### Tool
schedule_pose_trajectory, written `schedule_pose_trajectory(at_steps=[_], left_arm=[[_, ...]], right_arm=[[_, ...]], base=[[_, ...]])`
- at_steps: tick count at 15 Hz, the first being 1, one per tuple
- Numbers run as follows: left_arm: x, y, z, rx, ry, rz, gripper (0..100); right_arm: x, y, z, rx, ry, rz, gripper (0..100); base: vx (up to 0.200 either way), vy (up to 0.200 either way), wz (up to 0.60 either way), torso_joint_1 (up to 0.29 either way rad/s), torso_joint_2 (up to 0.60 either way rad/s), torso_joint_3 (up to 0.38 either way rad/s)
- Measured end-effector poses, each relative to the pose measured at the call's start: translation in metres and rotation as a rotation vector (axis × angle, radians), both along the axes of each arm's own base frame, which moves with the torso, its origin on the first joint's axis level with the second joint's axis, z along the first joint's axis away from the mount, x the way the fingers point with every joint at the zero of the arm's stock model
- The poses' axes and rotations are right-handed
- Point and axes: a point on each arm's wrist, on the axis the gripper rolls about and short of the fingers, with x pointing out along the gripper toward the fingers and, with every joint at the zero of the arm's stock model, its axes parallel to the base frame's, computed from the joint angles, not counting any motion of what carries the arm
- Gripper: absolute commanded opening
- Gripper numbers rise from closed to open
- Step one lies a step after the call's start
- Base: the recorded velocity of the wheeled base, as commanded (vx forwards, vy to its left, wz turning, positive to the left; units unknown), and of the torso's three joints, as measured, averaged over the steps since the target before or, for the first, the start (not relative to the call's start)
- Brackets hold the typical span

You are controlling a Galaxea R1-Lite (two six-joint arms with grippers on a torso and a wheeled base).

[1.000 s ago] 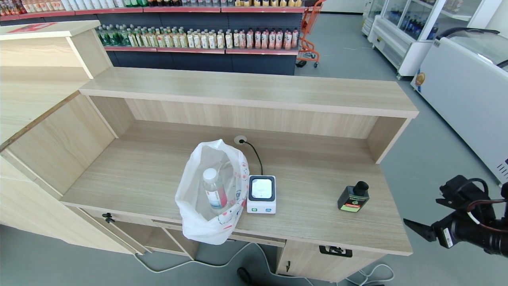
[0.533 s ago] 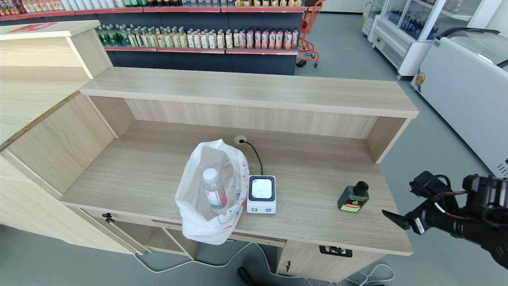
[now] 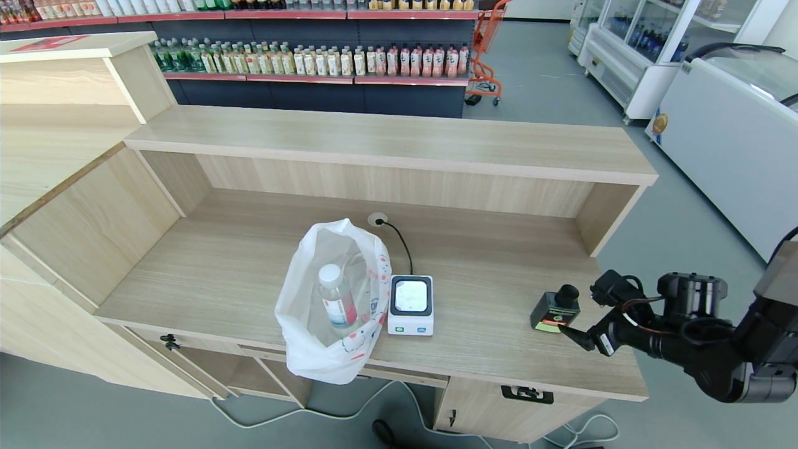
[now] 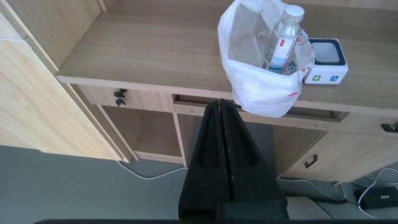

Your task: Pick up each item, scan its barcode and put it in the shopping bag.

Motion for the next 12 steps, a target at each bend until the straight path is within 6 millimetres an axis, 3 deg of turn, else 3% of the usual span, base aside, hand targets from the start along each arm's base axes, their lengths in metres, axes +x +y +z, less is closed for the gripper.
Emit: schedule_pose_trajectory(at_steps=[7, 8, 12], left_arm=[[0.000, 0.000, 0.000, 0.000, 0.000, 0.000, 0], [0.000, 0.000, 0.000, 0.000, 0.000, 0.000, 0], [0.000, 0.000, 0.000, 0.000, 0.000, 0.000, 0]], right_arm=[[0.030, 0.018, -0.020, 0.003, -0.010, 0.052, 100], [0.034, 0.020, -0.022, 0.003, -0.012, 0.055, 0], [0.037, 0.026, -0.029, 0.004, 0.000, 0.074, 0]], base=[[0.000, 0.000, 0.00, 0.000, 0.00, 0.000], [0.000, 0.000, 0.00, 0.000, 0.00, 0.000], [0.000, 0.000, 0.00, 0.000, 0.00, 0.000]])
